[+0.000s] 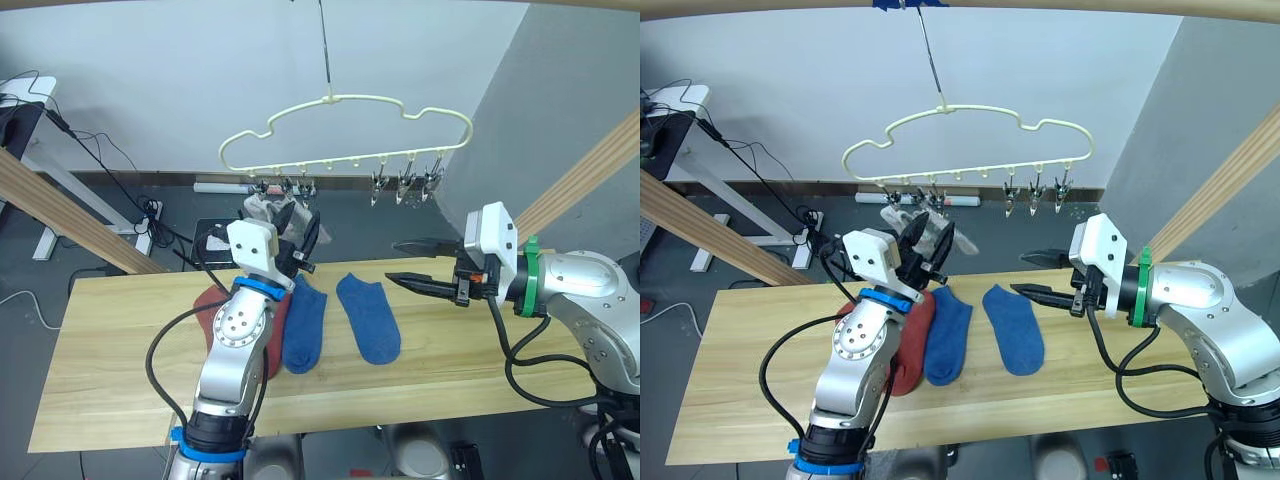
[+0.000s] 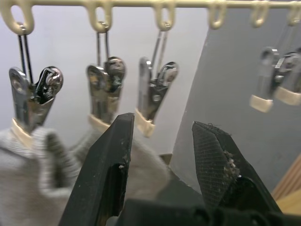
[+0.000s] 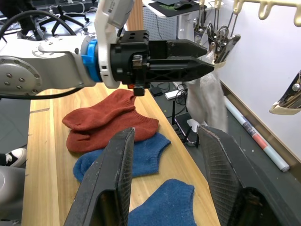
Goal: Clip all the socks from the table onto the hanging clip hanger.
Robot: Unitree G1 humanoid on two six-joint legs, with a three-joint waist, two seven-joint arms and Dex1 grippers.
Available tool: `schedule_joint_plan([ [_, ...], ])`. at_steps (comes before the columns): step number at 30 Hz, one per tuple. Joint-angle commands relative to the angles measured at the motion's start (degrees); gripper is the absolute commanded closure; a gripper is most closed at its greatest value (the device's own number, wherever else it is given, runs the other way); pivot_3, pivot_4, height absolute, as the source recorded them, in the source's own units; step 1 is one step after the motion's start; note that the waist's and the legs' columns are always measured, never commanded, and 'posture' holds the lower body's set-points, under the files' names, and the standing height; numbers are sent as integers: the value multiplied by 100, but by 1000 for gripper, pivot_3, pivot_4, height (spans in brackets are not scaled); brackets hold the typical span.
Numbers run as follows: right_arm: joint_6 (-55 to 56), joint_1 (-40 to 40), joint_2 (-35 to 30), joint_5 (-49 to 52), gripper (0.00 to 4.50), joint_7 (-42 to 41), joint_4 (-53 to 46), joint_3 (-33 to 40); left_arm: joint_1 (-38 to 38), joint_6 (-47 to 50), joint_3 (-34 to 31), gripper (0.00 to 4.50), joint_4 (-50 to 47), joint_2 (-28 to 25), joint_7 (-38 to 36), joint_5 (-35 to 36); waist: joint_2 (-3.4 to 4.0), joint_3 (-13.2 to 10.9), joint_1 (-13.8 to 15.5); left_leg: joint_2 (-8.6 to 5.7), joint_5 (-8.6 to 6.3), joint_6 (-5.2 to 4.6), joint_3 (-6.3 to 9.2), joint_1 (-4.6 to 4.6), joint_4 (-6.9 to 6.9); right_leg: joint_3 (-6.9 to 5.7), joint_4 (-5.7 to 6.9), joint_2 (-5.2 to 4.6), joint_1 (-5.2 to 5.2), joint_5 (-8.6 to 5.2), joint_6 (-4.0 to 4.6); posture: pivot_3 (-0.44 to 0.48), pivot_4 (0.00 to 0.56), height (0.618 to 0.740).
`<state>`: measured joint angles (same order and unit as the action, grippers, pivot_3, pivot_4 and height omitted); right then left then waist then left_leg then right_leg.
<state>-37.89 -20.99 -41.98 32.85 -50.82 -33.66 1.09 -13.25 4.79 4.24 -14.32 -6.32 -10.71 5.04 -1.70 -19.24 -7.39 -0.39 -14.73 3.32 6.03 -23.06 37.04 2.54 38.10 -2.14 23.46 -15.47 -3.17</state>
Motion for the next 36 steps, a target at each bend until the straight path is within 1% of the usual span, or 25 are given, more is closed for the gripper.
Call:
schedule_joint_plan([
  [1, 13, -48, -80, 166, 2295, 54, -264, 179, -170, -229, 8, 2355, 77, 71, 2, -41, 0, 0, -28, 0, 0, 0, 0, 0, 0, 0, 0, 0, 0, 0, 0, -313, 337, 733],
  [6, 24, -63, -109, 211, 2295, 83, -248, 189, -521, -400, 41, 2355, 444, 164, -31, -33, 0, 0, -68, -1, 0, 0, 0, 0, -1, -1, 1, 0, 0, 0, 0, -317, 337, 733],
  [11, 39, -18, -155, 252, 2295, 93, -236, 212, -640, -483, 23, 2355, 575, 221, 4, -56, 0, 0, -73, -1, 0, 0, -1, 1, 0, 0, 1, 1, 0, 0, 0, -317, 337, 733],
  [23, -76, -27, -178, 594, 2295, 119, -255, 237, -739, -408, -90, 2355, 389, 223, 254, -208, 0, 0, -75, -1, 0, 0, 0, 1, 1, 0, 2, 1, -1, 0, -1, -315, 334, 733],
  [34, -186, -32, -266, 839, 2295, 146, -268, 260, -720, -329, -66, 2355, 275, 179, 282, -258, 0, 0, -74, -1, 0, 0, 0, 1, 2, 0, 3, 1, -1, 1, -1, -313, 334, 733],
  [36, -203, -41, -267, 855, 2295, 153, -264, 268, -713, -332, -61, 2730, 263, 172, 286, -277, 0, 0, -74, -1, 0, 0, 0, 1, 2, 0, 3, 1, -1, 0, -1, -312, 334, 733],
])
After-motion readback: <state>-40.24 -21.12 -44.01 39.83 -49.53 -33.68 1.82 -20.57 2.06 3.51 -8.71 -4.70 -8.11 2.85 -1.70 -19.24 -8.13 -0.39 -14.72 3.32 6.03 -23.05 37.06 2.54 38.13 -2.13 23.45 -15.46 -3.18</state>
